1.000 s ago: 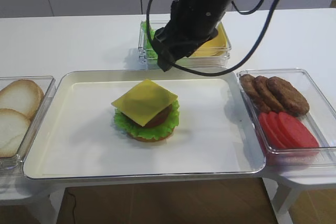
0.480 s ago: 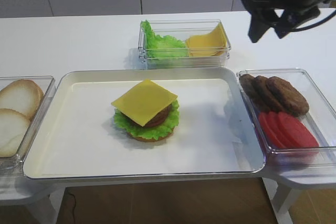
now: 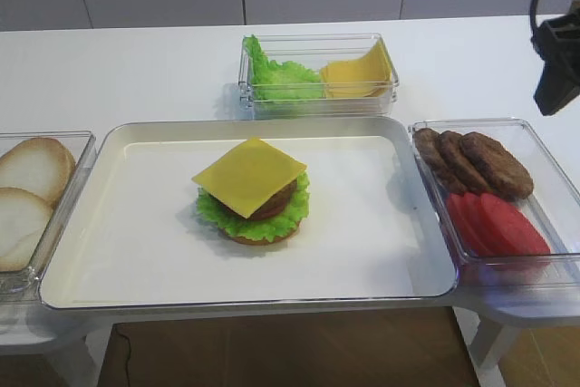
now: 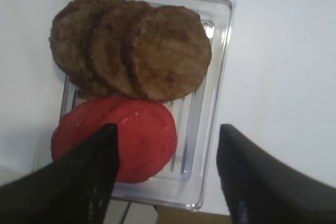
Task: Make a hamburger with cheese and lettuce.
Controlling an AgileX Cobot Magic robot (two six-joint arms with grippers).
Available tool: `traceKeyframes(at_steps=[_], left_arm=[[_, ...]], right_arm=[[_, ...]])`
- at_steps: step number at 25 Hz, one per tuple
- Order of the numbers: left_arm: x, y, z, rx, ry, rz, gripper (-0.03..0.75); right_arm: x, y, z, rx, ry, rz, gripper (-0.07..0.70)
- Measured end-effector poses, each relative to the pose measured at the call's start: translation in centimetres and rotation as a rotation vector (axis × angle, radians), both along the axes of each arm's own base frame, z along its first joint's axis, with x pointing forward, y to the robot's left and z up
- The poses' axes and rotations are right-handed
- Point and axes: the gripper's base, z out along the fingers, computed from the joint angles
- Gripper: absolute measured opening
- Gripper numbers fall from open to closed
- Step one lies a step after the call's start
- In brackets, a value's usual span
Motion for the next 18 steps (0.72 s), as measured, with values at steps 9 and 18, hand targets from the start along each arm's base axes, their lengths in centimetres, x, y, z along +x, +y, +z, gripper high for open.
traceKeyframes(at_steps=[9, 18], left_arm=[[0.0, 0.0, 0.0, 0.000, 0.000, 0.000, 0.418], [0.0, 0.0, 0.0, 0.000, 0.000, 0.000, 0.418]], right_arm=[[-7.0, -1.0, 1.4, 0.020, -0.106, -0.020, 0.459], [-14.1, -2.1, 1.4, 0.038, -0.210, -0.023, 0.459]])
